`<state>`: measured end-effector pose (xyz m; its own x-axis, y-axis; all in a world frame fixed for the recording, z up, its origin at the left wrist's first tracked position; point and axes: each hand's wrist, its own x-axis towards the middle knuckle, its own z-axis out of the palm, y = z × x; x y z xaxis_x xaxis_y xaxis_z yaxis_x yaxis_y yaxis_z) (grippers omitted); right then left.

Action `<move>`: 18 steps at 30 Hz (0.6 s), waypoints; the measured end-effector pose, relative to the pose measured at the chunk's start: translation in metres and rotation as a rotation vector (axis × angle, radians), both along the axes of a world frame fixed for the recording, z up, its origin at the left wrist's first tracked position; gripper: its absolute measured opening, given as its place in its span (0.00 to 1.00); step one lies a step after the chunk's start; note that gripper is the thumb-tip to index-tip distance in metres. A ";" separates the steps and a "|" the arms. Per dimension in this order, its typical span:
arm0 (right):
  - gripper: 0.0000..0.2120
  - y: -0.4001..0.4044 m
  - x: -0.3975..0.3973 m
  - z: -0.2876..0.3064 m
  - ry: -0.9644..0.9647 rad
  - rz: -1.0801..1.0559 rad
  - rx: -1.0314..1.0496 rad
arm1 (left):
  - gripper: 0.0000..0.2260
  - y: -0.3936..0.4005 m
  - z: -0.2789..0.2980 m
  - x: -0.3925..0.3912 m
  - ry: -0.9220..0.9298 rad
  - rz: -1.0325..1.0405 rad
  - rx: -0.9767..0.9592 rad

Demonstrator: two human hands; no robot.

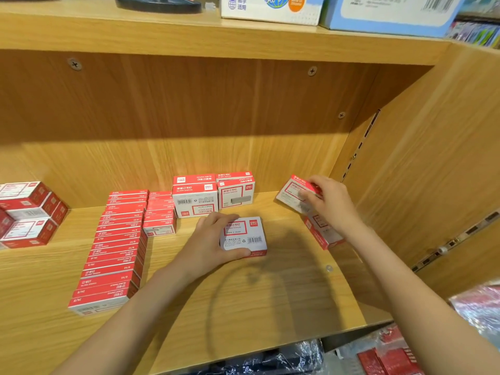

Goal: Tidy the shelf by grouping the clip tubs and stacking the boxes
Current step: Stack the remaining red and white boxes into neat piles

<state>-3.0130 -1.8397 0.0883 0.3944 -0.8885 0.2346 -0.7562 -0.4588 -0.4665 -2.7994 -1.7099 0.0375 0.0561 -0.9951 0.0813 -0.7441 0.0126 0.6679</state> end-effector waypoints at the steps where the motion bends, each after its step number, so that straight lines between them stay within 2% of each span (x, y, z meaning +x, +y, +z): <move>1: 0.12 0.002 -0.001 0.004 -0.037 0.010 0.040 | 0.35 0.000 0.000 0.000 -0.004 0.001 0.004; 6: 0.09 0.019 -0.009 0.011 -0.062 0.025 0.131 | 0.33 -0.002 0.002 -0.002 -0.034 -0.023 0.007; 10: 0.06 0.030 -0.015 -0.004 -0.033 0.107 0.479 | 0.33 -0.002 0.001 -0.002 -0.038 -0.026 -0.008; 11: 0.04 0.034 -0.015 -0.010 -0.005 0.121 0.509 | 0.32 -0.002 0.001 -0.003 -0.038 -0.025 -0.011; 15: 0.05 0.041 -0.012 -0.017 0.130 0.132 0.274 | 0.32 -0.002 0.001 -0.003 -0.031 -0.020 -0.012; 18: 0.06 0.042 -0.009 -0.015 0.184 0.156 0.187 | 0.32 -0.002 0.000 -0.003 -0.038 -0.026 -0.017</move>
